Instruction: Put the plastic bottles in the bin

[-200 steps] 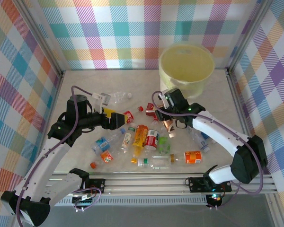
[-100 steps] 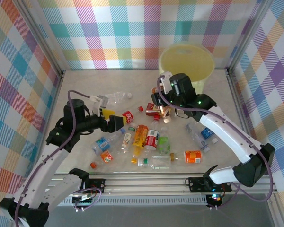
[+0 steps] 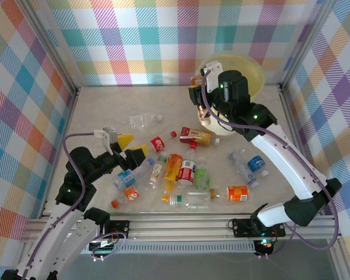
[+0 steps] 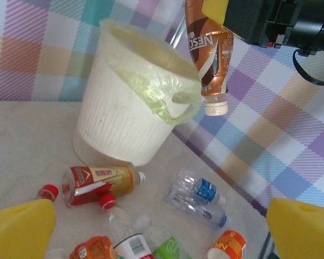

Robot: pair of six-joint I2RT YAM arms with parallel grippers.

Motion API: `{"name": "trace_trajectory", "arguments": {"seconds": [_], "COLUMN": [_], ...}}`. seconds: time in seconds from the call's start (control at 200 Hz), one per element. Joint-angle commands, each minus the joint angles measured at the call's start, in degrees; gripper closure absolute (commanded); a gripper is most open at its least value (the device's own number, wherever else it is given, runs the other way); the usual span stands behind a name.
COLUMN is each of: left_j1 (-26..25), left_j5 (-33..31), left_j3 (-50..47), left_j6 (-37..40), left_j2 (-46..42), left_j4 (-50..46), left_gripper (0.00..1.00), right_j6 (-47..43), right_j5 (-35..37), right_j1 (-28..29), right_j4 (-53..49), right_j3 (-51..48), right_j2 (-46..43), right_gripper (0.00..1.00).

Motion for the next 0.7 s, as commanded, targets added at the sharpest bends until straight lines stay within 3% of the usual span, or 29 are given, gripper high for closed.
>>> {"name": "trace_trajectory", "arguments": {"seconds": [0.0,0.195,0.695], "left_j1": [-0.6,-0.6,-0.8], "left_j5": [-1.4,0.5,0.4], "left_j3": [-0.1,-0.6,-0.1], "left_j6": [-0.9,0.3,0.6], "left_j2": [-0.7,-1.4,-0.2], "left_j4": [5.8,6.8,5.8], "left_gripper": [0.0,0.0,0.0], "right_j6": [-3.1,-3.6,-2.2], "right_j5": [5.9,10.4,7.0], "right_j1": [-0.5,-3.8,-14.7], "right_j4": [5.1,7.1,-7.3], "right_j3": [3.9,11.3,29.9], "right_j2": [2.4,7.8,22.7], "right_gripper": [0.37,0.39,0.41]}}
